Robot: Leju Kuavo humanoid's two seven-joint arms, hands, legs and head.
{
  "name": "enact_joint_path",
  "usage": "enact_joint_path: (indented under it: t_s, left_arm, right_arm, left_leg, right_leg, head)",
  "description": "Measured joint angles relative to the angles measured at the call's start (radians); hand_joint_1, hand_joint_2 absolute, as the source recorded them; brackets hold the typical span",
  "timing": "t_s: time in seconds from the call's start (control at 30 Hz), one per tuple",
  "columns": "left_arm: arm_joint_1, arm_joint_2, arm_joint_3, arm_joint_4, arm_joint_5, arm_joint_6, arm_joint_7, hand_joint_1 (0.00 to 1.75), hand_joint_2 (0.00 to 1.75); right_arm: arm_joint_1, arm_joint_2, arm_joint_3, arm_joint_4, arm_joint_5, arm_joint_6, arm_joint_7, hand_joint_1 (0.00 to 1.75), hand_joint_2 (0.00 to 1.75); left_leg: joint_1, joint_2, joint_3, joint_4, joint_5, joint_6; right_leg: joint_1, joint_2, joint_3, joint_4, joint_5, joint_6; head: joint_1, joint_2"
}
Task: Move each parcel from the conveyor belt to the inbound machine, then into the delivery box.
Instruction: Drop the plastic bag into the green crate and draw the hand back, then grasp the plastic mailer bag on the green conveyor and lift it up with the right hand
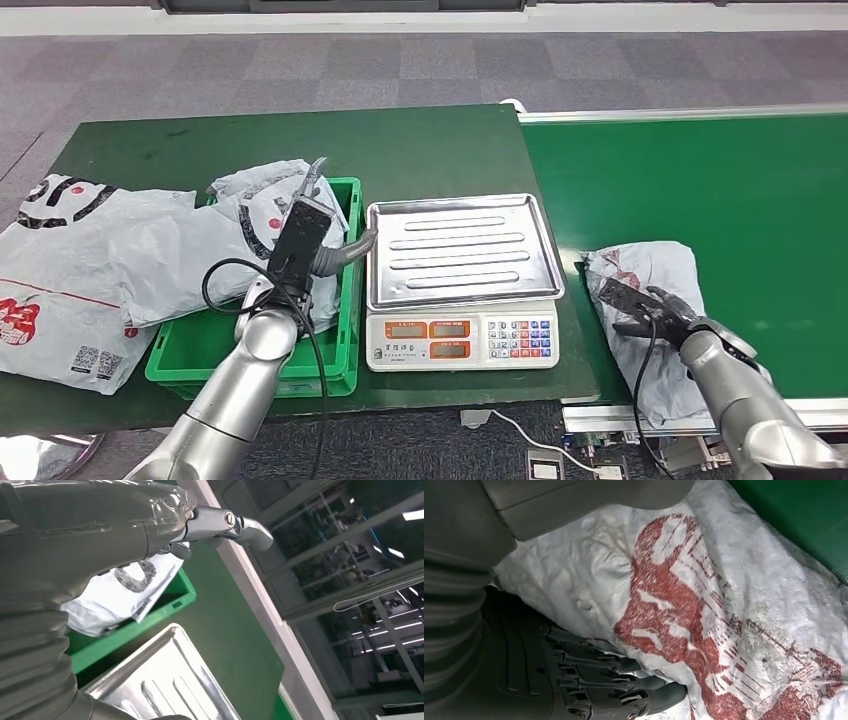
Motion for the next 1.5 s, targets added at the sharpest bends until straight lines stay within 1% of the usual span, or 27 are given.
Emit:
enact_joint_path:
  t_s: [0.07,0.1,0.2,0.3,0.4,0.7,0.8,0.87,0.93,1.03,1.17,1.3,1.37,1.43,1.5]
  left_arm:
    - [-0.006,-0.004,-0.003,0.01,0.003,0.0,-0.001,0.0,1.75]
    - [-0.009,-0.006,-0.004,0.014,0.005,0.0,-0.003,0.0,1.75]
    - [-0.02,-0.008,-0.008,0.028,0.014,0.0,-0.01,0.0,1.75]
    - [-0.023,-0.006,-0.01,0.038,0.026,0.003,-0.021,0.0,1.75]
    - [-0.023,-0.005,-0.01,0.039,0.032,0.004,-0.027,0.0,1.75]
    - [-0.022,-0.005,-0.01,0.039,0.036,0.004,-0.028,0.0,1.75]
    - [-0.021,-0.004,-0.01,0.038,0.036,0.007,-0.029,0.0,1.75]
    - [-0.018,-0.001,-0.01,0.034,0.036,0.009,-0.03,0.0,1.75]
    - [-0.011,0.005,-0.01,0.027,0.038,0.009,-0.031,0.0,1.75]
    - [-0.004,0.011,-0.01,0.022,0.039,0.01,-0.031,0.0,1.75]
    - [-0.005,0.009,-0.01,0.024,0.036,0.021,-0.031,0.0,1.75]
    - [-0.026,-0.003,-0.01,0.049,0.045,0.033,-0.052,0.0,1.75]
    - [-0.044,-0.012,-0.012,0.071,0.055,0.038,-0.065,0.0,1.75]
    - [-0.06,-0.019,-0.015,0.09,0.064,0.04,-0.072,0.0,1.75]
    - [-0.074,-0.023,-0.02,0.107,0.074,0.041,-0.073,0.0,1.75]
  right_arm:
    - [-0.008,0.0,0.006,0.007,0.0,0.002,-0.002,1.52,1.75]
    - [-0.01,-0.001,0.01,0.009,-0.001,0.001,-0.005,1.75,1.75]
    - [-0.013,-0.011,0.016,0.012,-0.014,-0.014,-0.031,1.75,1.75]
    - [-0.012,-0.026,0.016,-0.001,-0.037,-0.056,-0.053,1.75,1.75]
    - [-0.013,-0.029,0.016,-0.029,-0.047,-0.082,-0.045,1.75,1.75]
    - [-0.013,-0.031,0.016,-0.062,-0.051,-0.088,-0.041,1.75,1.75]
    - [-0.01,-0.033,0.016,-0.085,-0.081,-0.139,-0.057,1.75,1.75]
    - [0.005,-0.047,0.016,-0.146,-0.125,-0.161,-0.052,1.75,1.75]
    - [0.03,-0.069,0.016,-0.238,-0.17,-0.155,-0.032,1.75,1.75]
    - [0.072,-0.089,0.009,-0.373,-0.196,-0.182,-0.011,1.75,1.75]
    - [0.114,-0.092,-0.012,-0.548,-0.209,-0.296,-0.014,1.75,1.75]
    - [0.14,-0.09,-0.038,-0.684,-0.234,-0.401,-0.068,1.75,1.75]
    - [0.157,-0.087,-0.052,-0.745,-0.245,-0.454,-0.098,0.88,1.75]
    - [0.171,-0.087,-0.062,-0.787,-0.25,-0.465,-0.097,0.0,1.75]
    - [0.181,-0.089,-0.065,-0.805,-0.24,-0.422,-0.053,0.0,1.75]
  left_leg:
    - [0.0,0.0,0.0,0.0,0.0,0.0]
    - [0.0,0.0,0.0,0.0,0.0,0.0]
    - [0.0,-0.001,0.0,0.0,0.001,0.001]
    - [0.0,-0.001,-0.001,0.0,0.001,0.001]
    - [0.0,-0.001,-0.001,0.0,0.001,0.001]
    - [0.0,-0.003,-0.001,0.0,0.001,0.001]
    - [0.0,-0.003,-0.002,0.0,0.001,0.001]
    - [-0.001,-0.004,-0.002,0.0,0.001,0.001]
    - [-0.001,-0.005,-0.002,0.0,0.001,0.001]
    - [-0.001,-0.005,-0.002,0.0,0.001,0.001]
    - [-0.001,-0.005,-0.002,0.0,0.001,0.001]
    - [0.0,-0.005,-0.002,0.0,0.001,0.001]
    - [0.0,-0.005,-0.002,0.0,0.001,0.001]
    - [0.0,-0.005,-0.002,0.0,0.001,0.001]
    - [-0.001,-0.005,-0.002,0.0,0.001,0.001]
  right_leg:
    - [0.0,0.0,0.0,0.0,0.0,0.0]
    - [0.0,0.0,0.0,0.0,0.0,0.0]
    - [0.0,0.0,0.0,0.0,0.0,0.0]
    - [0.0,-0.001,0.0,0.0,0.0,0.0]
    - [0.0,-0.001,0.0,0.0,0.0,0.0]
    - [0.0,-0.002,0.0,0.0,0.0,0.0]
    - [0.0,-0.002,0.0,0.0,0.0,0.0]
    - [-0.001,-0.003,0.0,0.0,0.0,0.0]
    - [-0.001,-0.004,0.0,0.0,0.0,0.001]
    - [-0.001,-0.004,0.0,0.0,-0.001,0.001]
    - [-0.001,-0.003,-0.001,0.0,-0.001,0.001]
    - [-0.001,-0.004,-0.001,0.0,-0.001,0.001]
    - [-0.001,-0.004,0.0,0.0,-0.001,0.001]
    - [-0.001,-0.004,0.0,0.0,-0.001,0.001]
    - [-0.001,-0.003,0.0,0.0,-0.001,0.001]
  head:
    - [0.0,0.0]
    - [0.0,0.0]
    - [0.0,0.0]
    - [0.0,0.0]
    - [0.0,0.0]
    - [0.0,0.0]
    - [0.0,0.0]
    - [0.0,0.0]
    - [0.0,0.0]
    - [0.0,0.0]
    - [0.0,0.0]
    - [0.0,0.0]
    - [0.0,0.0]
    - [0.0,0.0]
    - [0.0,0.0]
